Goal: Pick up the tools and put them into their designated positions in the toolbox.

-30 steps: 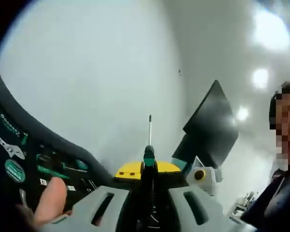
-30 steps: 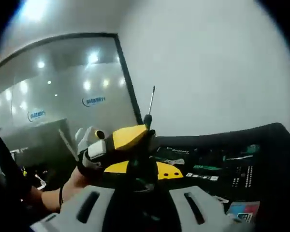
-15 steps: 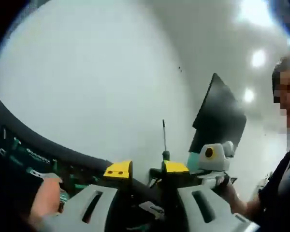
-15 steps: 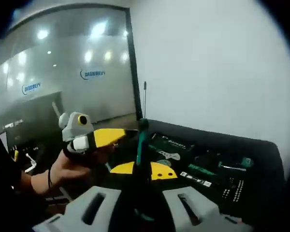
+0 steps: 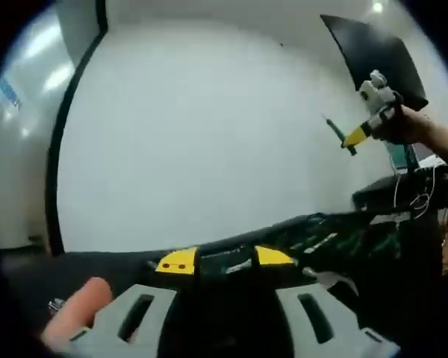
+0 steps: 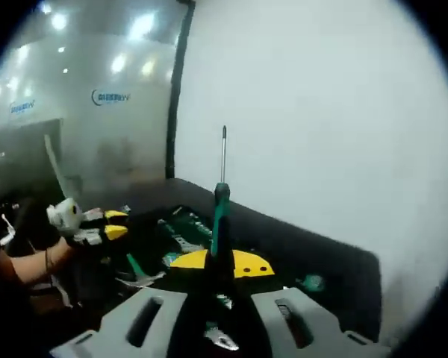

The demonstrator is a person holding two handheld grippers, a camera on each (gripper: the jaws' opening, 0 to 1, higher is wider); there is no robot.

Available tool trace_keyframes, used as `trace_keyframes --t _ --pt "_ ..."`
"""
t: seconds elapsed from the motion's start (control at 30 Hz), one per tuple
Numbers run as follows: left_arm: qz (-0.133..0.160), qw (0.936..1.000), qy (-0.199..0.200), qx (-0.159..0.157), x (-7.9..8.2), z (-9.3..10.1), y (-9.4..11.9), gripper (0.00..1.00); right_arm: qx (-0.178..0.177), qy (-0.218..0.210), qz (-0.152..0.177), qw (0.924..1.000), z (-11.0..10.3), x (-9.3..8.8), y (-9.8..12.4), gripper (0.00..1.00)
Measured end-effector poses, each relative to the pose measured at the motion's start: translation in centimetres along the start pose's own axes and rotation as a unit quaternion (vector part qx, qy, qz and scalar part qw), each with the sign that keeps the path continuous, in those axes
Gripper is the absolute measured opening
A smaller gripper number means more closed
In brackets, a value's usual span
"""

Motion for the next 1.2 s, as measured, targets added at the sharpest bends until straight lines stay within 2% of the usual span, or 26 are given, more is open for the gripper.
trace_keyframes --t 0.1,0.13,0.17,0.3,0.4,0.5,0.57,0.6,0.67,0.8,0.83,0.9,0.93,1.0,1.07,1.1,1.13,1.17,1.2 --pt "-0.029 0.9992 0.023 0.015 -0.5 -0.5 0.4 0.25 -0.017 0.065 -0.021 0.9975 1.7 1.0 -1.8 0.08" --pt "-0.026 0.9992 0.027 0.013 -0.4 -0.4 0.4 0.25 -0.014 0.083 -0.028 0.9960 1.9 1.1 -2.3 0.08" --pt "-0.025 0.9992 0.029 0.012 -0.9 -1.5 0.1 0.25 -0.008 0.097 -0.033 0.9947 2.1 1.2 -2.9 0.08" --pt "-0.029 0.9994 0.012 0.011 -0.9 -1.1 -0.2 0.25 0.014 0.096 -0.067 0.9930 3.1 1.2 -6.1 0.08" --pt "-0.031 0.9994 0.014 0.010 -0.8 -0.9 -0.1 0.23 0.013 0.140 -0.109 0.9840 3.6 0.6 -8.2 0.08" --pt "-0.025 0.9992 0.029 0.011 -0.6 -1.0 0.0 0.21 0.024 0.154 -0.143 0.9774 3.8 -0.1 -9.8 0.08" --pt "-0.023 0.9990 0.036 0.012 -0.8 -1.5 0.0 0.21 0.034 0.188 -0.173 0.9662 4.2 -0.9 -10.9 0.08" --pt "-0.021 0.9990 0.037 0.012 -0.8 -1.5 0.0 0.21 0.038 0.220 -0.195 0.9551 4.8 -1.6 -11.6 0.08" --pt "-0.021 0.9989 0.041 0.009 -0.7 -1.0 -0.1 0.20 0.031 0.242 -0.227 0.9427 5.7 -3.1 -12.7 0.07" --pt "-0.030 0.9989 0.036 0.004 -0.8 -0.6 0.0 0.17 0.050 0.249 -0.257 0.9326 6.8 -5.5 -14.7 0.07" --pt "-0.030 0.9989 0.037 0.003 -0.8 -0.6 0.0 0.17 0.055 0.259 -0.270 0.9255 7.4 -6.1 -15.4 0.08" --pt "-0.028 0.9988 0.039 0.000 -0.7 -0.4 0.1 0.17 0.036 0.276 -0.289 0.9159 7.7 -6.6 -16.1 0.08" --pt "-0.028 0.9988 0.041 -0.001 -0.8 -0.3 0.1 0.17 0.039 0.276 -0.286 0.9168 7.5 -6.7 -16.3 0.08" --pt "-0.029 0.9987 0.042 -0.002 -0.8 -0.3 0.0 0.16 0.052 0.287 -0.289 0.9121 6.9 -6.8 -16.6 0.08" --pt "-0.027 0.9987 0.043 -0.004 -0.8 -0.4 0.0 0.16 0.059 0.336 -0.301 0.8905 7.0 -7.0 -17.3 0.08" --pt "-0.026 0.9987 0.044 -0.008 -0.8 -0.3 0.0 0.16 0.065 0.367 -0.308 0.8753 7.0 -7.2 -17.7 0.08" --pt "-0.025 0.9987 0.044 -0.007 -0.8 -0.3 0.0 0.16 0.068 0.384 -0.312 0.8664 7.1 -7.5 -18.1 0.08" --pt "-0.026 0.9987 0.045 -0.007 -0.8 -0.3 0.0 0.16 0.069 0.405 -0.322 0.8533 7.2 -7.8 -18.5 0.08" --pt "-0.026 0.9986 0.045 -0.009 -0.8 -0.2 0.2 0.16 0.072 0.414 -0.329 0.8458 7.1 -8.1 -18.6 0.08"
Point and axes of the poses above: the point that each gripper's makers call its tool centre point, and the gripper's own axes: y roughly backward along the fingers, z roughly to its right, x roughly out of its top, the point moved 8 cm from there along y, roughly backward along the fingers, and after that the axes turned 3 degrees about -y, right-handed, at the moved point
